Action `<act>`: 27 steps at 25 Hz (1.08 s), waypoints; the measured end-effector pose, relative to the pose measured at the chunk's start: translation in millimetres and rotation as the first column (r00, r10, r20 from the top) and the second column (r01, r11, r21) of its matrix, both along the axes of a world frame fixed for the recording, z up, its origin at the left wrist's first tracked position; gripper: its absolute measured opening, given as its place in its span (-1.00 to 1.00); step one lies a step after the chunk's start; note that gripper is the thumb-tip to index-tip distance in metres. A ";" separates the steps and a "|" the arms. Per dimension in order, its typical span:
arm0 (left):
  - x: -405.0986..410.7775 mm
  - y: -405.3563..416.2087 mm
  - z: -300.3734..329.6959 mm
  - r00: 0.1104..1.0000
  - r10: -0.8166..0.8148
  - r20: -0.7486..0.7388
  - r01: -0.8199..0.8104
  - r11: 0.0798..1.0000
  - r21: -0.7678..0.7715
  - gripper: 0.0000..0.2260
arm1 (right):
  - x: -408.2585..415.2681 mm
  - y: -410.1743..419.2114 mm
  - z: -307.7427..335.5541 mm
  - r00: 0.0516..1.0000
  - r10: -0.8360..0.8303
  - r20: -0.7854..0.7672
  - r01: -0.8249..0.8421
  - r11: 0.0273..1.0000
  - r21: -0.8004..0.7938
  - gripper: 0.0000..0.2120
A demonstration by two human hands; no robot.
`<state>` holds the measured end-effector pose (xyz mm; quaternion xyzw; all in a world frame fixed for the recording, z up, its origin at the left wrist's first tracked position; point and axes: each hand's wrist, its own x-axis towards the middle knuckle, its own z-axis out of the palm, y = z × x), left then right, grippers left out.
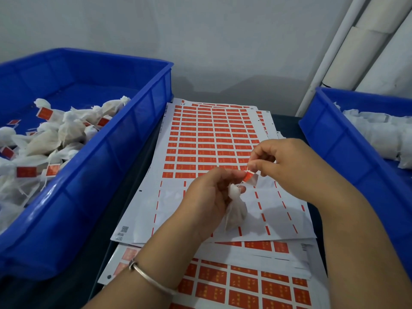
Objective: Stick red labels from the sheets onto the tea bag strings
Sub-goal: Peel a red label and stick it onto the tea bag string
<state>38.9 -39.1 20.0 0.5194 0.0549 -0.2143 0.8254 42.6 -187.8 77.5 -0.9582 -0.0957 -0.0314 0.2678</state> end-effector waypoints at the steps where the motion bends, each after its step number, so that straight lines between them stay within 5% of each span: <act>1: -0.1 -0.5 0.5 1.000 -0.001 0.008 0.001 1.000 0.027 -0.73 | 0.0 0.2 0.3 1.000 0.001 -0.003 -0.001 1.000 0.000 -0.78; 9: 0.2 -0.3 -0.4 0.992 -0.035 0.123 0.014 0.986 0.166 -0.89 | -1.1 1.3 2.7 1.000 0.000 -0.030 0.001 1.000 0.029 -0.80; 16: 2.8 1.5 -4.1 0.980 0.039 0.194 -0.076 0.979 0.188 -0.72 | -4.0 4.8 4.3 0.998 0.042 -0.050 -0.031 0.977 0.209 -0.86; 22: 8.5 9.3 -1.8 0.981 -0.013 0.194 -0.030 0.976 0.217 -0.99 | -4.1 3.1 3.7 0.994 0.087 -0.066 -0.068 0.966 0.248 -0.69; 27: 14.1 23.5 20.8 0.901 -0.190 0.389 -0.110 0.770 0.629 -0.89 | -6.9 18.3 -6.4 0.998 0.048 0.042 -0.057 0.969 0.240 -0.55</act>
